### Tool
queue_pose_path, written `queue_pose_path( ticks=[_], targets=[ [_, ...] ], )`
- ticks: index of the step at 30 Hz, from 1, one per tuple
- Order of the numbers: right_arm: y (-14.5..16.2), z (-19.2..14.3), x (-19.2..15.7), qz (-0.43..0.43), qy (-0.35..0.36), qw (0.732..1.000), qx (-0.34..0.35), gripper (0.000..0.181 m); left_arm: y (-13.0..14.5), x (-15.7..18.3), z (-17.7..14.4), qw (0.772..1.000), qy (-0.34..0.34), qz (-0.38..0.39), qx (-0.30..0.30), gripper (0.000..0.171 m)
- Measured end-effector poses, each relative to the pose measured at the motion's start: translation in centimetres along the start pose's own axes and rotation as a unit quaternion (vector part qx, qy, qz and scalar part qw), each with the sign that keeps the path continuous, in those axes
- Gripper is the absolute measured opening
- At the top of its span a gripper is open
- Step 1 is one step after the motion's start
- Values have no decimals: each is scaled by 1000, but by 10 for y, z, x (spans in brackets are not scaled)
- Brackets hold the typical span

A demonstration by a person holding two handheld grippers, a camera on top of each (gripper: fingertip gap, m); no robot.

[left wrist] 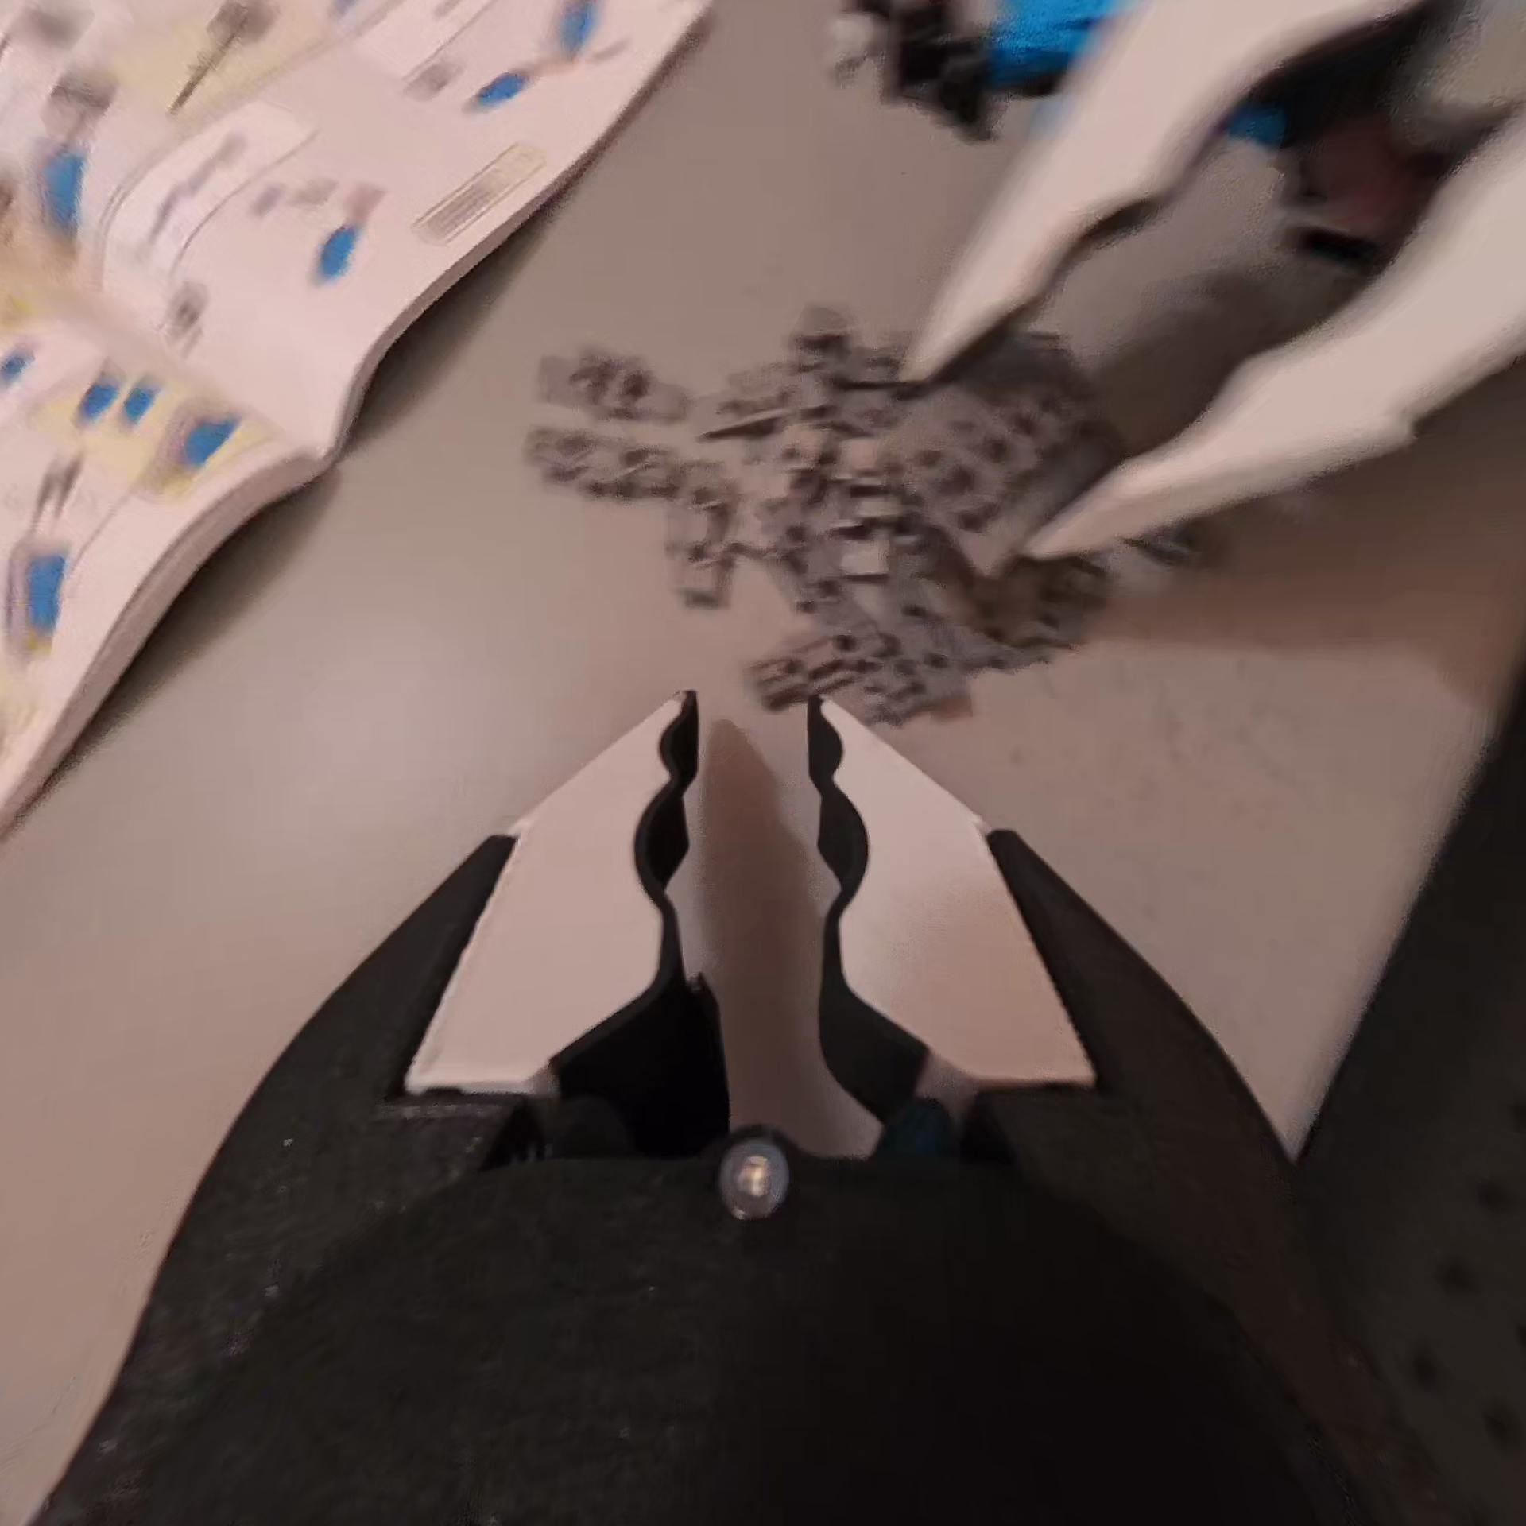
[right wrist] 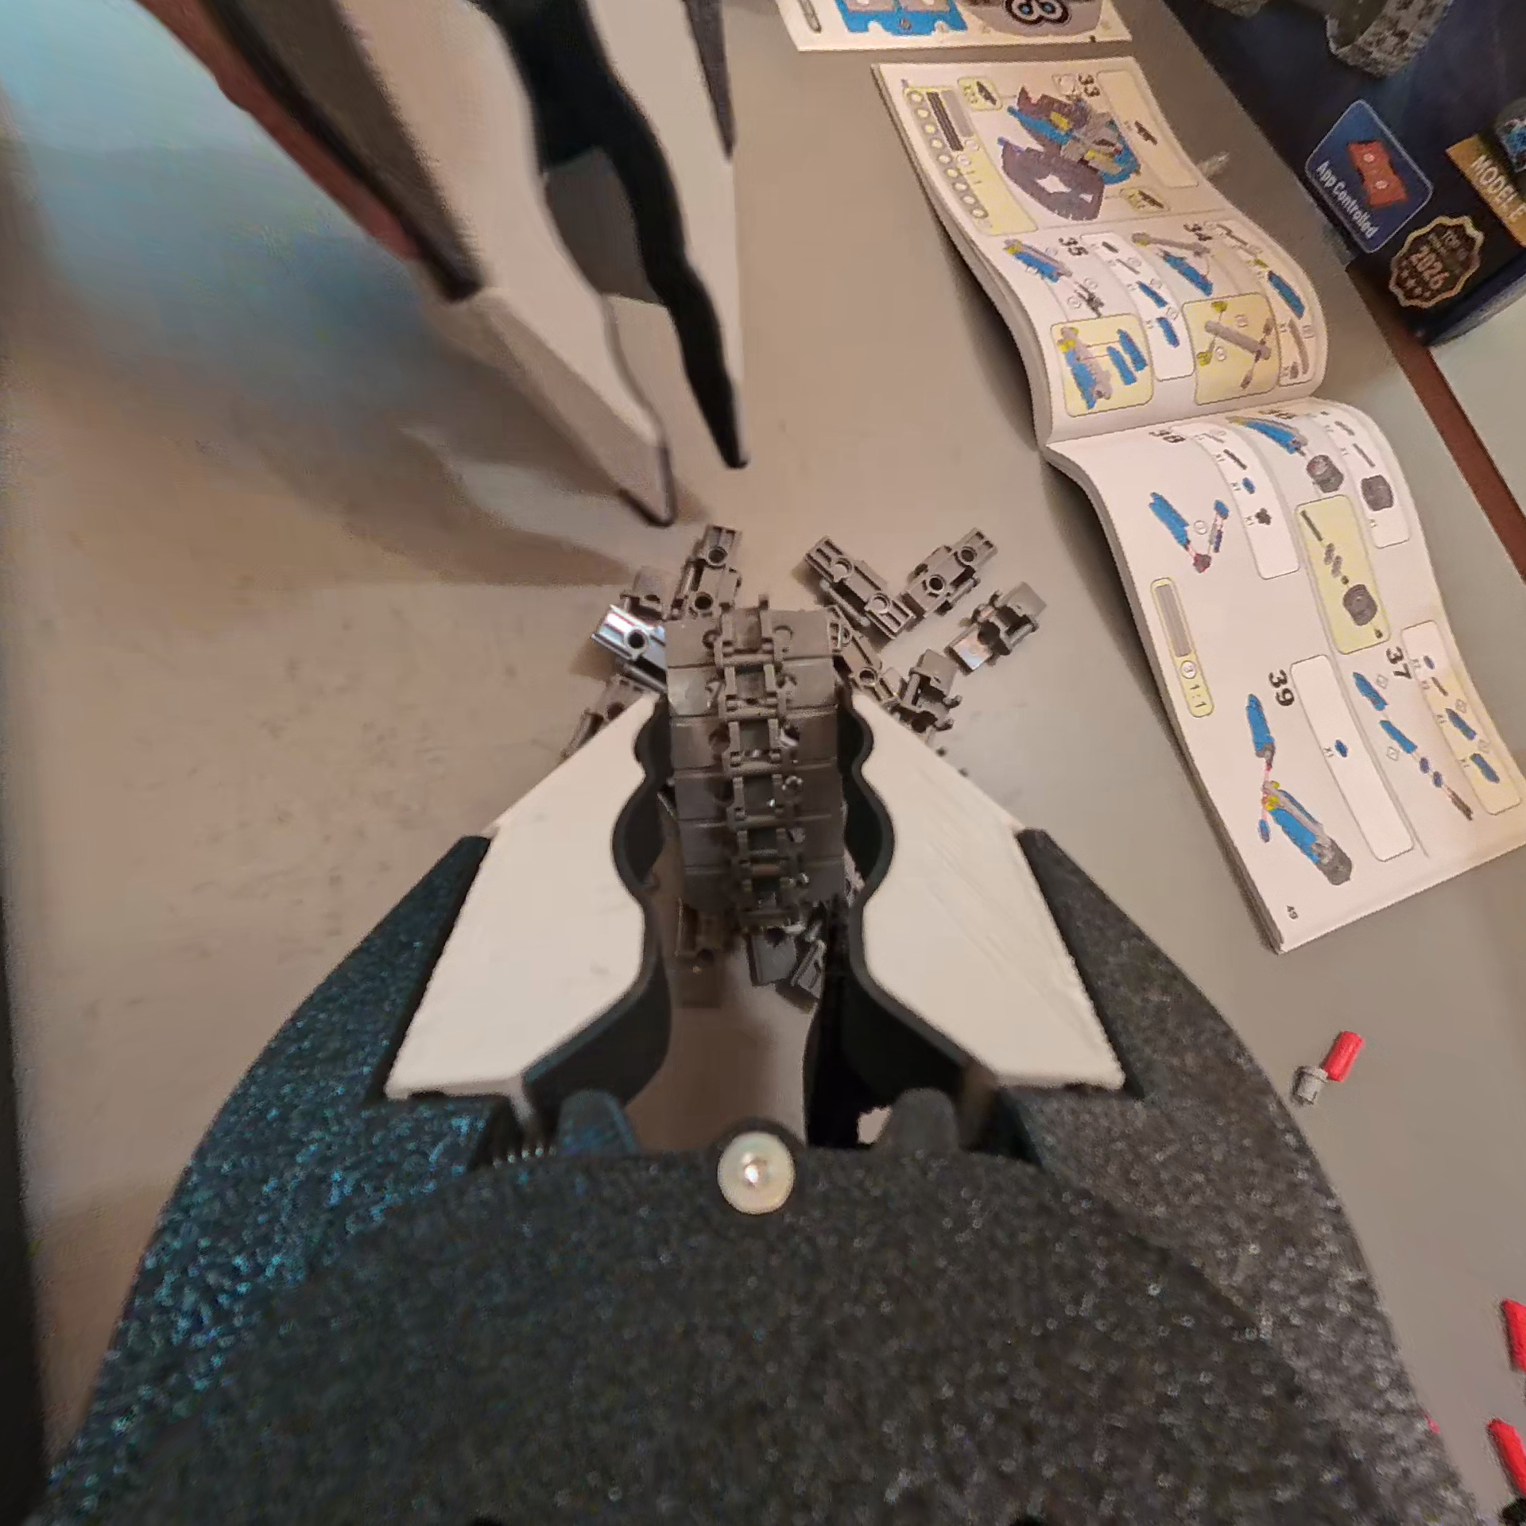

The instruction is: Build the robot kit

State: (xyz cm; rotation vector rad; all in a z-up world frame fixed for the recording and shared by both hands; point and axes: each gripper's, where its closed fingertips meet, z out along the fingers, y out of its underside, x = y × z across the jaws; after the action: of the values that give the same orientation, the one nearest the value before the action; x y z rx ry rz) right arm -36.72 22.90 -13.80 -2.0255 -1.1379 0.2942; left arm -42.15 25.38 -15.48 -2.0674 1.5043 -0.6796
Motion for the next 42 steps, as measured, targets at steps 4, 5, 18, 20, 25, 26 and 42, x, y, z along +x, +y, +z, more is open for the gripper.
queue_pose_path(
  ticks=[4,5,18,20,25,26,42],
  targets=[
    [2,-1,4,3,6,1000,-1,40,-10,12,2,989,28,-143,-12,42],
    [2,-2,5,4,7,1000,0,40,-12,17,2,988,28,-151,-5,48],
    [2,-8,9,0,14,1000,-2,40,-7,14,20,990,-11,-138,-32,34],
    [3,-7,9,2,13,1000,-5,40,-3,12,17,991,-18,-126,-35,34],
    [5,-5,8,1,11,1000,-9,40,12,19,4,996,17,-86,3,34],
    [5,-5,8,1,10,1000,-10,40,16,19,0,996,27,-90,11,34],
    [8,1,-2,-9,-4,1000,-21,40,50,7,-58,884,215,-399,112,20]
  ],
)
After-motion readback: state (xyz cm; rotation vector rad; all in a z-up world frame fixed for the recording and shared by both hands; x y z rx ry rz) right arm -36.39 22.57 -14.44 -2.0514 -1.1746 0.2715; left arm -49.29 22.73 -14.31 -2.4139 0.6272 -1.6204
